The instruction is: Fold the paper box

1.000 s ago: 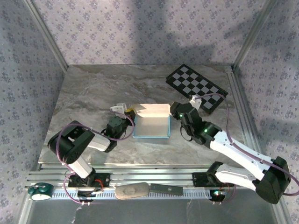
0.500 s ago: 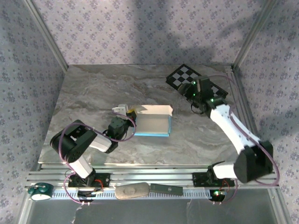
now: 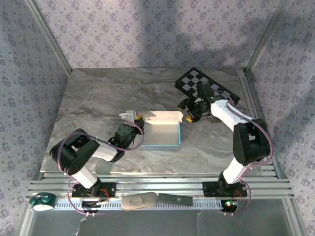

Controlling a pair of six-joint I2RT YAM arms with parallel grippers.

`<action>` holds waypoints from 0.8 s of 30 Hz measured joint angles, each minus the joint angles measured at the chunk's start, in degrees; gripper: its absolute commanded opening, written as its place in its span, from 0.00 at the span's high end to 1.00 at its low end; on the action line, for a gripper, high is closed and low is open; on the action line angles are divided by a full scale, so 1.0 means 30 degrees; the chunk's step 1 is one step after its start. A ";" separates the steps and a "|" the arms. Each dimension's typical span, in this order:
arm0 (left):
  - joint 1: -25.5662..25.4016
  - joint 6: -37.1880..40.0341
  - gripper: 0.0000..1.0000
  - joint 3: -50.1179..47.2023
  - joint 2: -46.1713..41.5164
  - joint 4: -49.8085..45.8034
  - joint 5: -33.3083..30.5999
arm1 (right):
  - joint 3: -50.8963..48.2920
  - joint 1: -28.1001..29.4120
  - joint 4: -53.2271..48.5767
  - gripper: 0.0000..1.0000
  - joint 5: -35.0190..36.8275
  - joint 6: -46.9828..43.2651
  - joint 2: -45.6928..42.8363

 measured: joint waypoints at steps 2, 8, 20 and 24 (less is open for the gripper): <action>-0.0036 0.0007 1.00 0.0000 0.0007 0.0000 -0.0029 | -0.0612 0.0015 0.0525 0.34 -0.0342 0.0809 -0.0146; -0.0342 0.0066 1.00 0.0007 0.0007 0.0007 -0.0393 | -0.1647 0.0015 0.1435 0.39 -0.0634 0.2229 -0.0678; -0.0503 0.0219 1.00 0.0036 0.0007 -0.0044 -0.0641 | -0.1639 -0.0903 0.1719 0.39 -0.0364 0.1923 -0.1144; -0.0663 0.0219 1.00 0.0109 0.0015 -0.0131 -0.0794 | -0.1647 -0.0277 0.2718 0.39 -0.0590 0.2630 -0.0656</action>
